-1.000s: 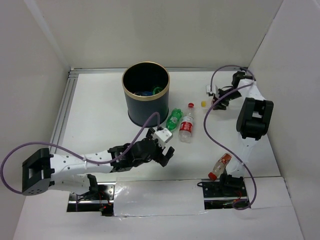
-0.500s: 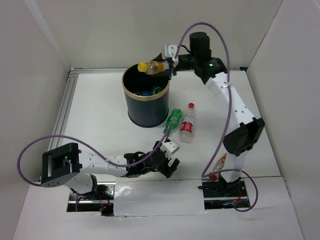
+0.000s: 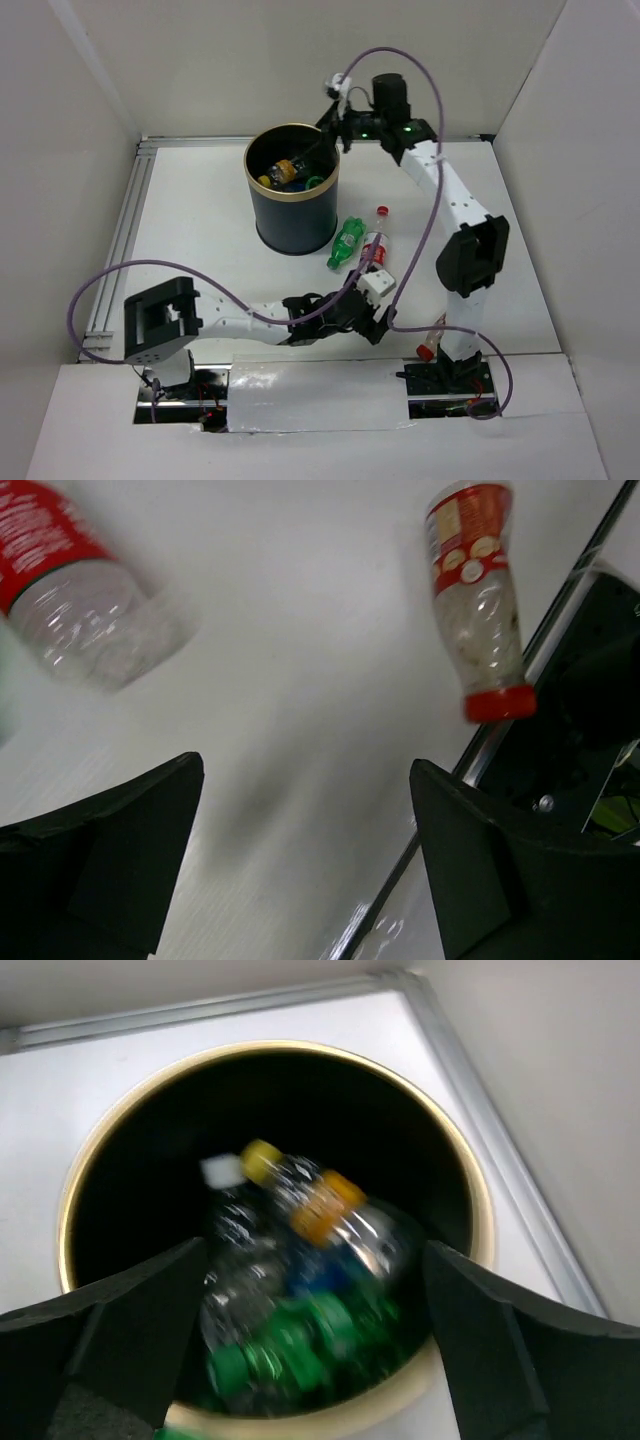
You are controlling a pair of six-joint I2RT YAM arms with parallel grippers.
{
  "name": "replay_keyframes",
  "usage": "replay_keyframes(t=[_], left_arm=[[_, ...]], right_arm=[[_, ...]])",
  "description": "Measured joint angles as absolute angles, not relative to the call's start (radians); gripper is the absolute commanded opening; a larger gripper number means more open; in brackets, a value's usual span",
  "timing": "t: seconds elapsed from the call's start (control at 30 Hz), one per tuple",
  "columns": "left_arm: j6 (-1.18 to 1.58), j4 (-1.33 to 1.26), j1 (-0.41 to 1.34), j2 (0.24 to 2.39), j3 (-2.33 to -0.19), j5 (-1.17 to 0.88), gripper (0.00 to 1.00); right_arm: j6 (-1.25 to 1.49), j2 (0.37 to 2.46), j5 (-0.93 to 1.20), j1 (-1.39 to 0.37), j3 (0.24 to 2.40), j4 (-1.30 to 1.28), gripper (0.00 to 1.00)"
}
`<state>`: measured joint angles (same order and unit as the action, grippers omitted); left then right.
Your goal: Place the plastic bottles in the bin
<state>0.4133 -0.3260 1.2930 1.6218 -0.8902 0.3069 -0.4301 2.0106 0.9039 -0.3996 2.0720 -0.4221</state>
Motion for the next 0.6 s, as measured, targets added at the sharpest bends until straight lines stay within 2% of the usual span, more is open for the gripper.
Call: replay_keyframes(t=[0.03,0.07,0.1,0.13,0.17,0.2,0.23,0.27,0.3,0.33,0.47,0.6], left_arm=[[0.409,-0.334,1.293,1.655,-0.926,0.296,0.93],[0.4,-0.342,1.293,1.688,-0.959,0.282,0.91],[0.397,-0.344,1.293,1.715,-0.985,0.27,0.91],[0.397,-0.344,1.293,1.748,-1.018,0.25,0.89],[0.398,-0.344,1.293,1.776,-1.048,0.233,0.89],[0.402,-0.343,1.293,1.81,-1.082,0.212,0.89],[0.406,-0.342,1.293,1.834,-1.105,0.197,0.89],[0.421,-0.34,1.293,1.861,-1.132,0.177,0.93],[0.429,-0.34,1.293,1.887,-1.156,0.16,0.93],[0.437,-0.34,1.293,1.909,-1.178,0.142,0.94],[0.475,-0.345,1.293,1.978,-1.247,0.062,0.96],[0.5,-0.36,1.293,2.036,-1.31,-0.025,0.96]], right_arm=[[-0.411,1.978,0.872,-0.373,2.047,-0.419,0.8],[-0.398,1.939,0.844,-0.336,2.02,-0.419,0.37],[-0.396,1.904,0.826,-0.293,2.0,-0.425,0.2],[-0.385,1.864,0.815,-0.238,1.974,-0.439,0.1],[-0.378,1.828,0.803,-0.187,1.947,-0.448,0.06],[-0.371,1.784,0.792,-0.117,1.904,-0.454,0.13],[-0.363,1.743,0.784,-0.056,1.86,-0.464,0.26],[-0.356,1.703,0.778,0.012,1.807,-0.47,0.34],[-0.351,1.664,0.773,0.079,1.746,-0.479,0.39],[-0.352,1.613,0.774,0.143,1.662,-0.475,0.5],[-0.363,1.459,0.786,0.291,1.385,-0.527,0.58],[-0.379,1.374,0.826,0.368,1.254,-0.56,0.64]])
